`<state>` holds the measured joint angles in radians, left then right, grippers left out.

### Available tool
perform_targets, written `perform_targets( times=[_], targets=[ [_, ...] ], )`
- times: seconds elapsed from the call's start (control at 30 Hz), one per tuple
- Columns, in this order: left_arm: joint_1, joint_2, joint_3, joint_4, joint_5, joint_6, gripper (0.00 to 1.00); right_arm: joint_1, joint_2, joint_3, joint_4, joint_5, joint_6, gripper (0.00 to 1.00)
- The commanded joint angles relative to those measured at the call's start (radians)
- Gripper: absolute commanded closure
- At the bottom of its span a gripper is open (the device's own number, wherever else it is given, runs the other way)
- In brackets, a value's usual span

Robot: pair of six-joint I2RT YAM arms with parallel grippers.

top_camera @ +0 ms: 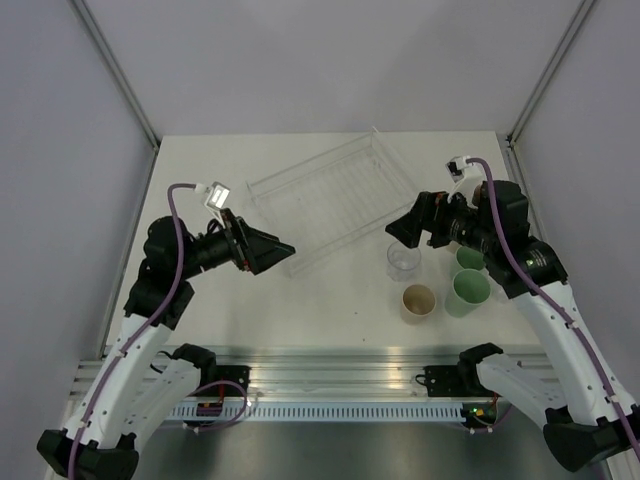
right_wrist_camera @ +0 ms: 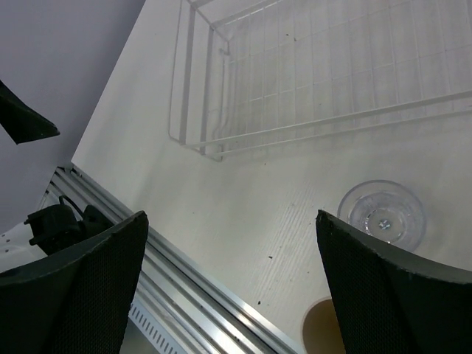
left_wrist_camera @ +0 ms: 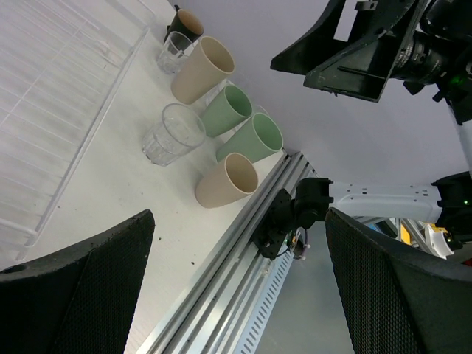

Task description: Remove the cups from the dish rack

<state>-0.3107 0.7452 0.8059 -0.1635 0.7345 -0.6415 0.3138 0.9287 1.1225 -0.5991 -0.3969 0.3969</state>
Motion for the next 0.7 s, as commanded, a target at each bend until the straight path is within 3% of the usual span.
perform_targets(
  times=[0.0,0.23,0.5,0.67],
  targets=[
    [0.001,-0.047,-0.033,-0.050,-0.020,0.034,0.00,-0.002,-0.043,-0.016,0.074,-0.074,-0.021,0.02],
    [0.001,-0.127,-0.047,-0.096,-0.061,0.026,0.00,-0.001,-0.073,-0.076,0.159,-0.123,0.003,0.02],
    [0.001,-0.066,0.104,-0.160,-0.049,0.065,0.00,0.004,-0.021,-0.066,0.263,-0.154,0.060,0.02],
    [0.001,-0.061,0.104,-0.163,-0.061,0.078,0.00,0.010,0.012,-0.069,0.271,-0.161,0.062,0.02]
  ],
)
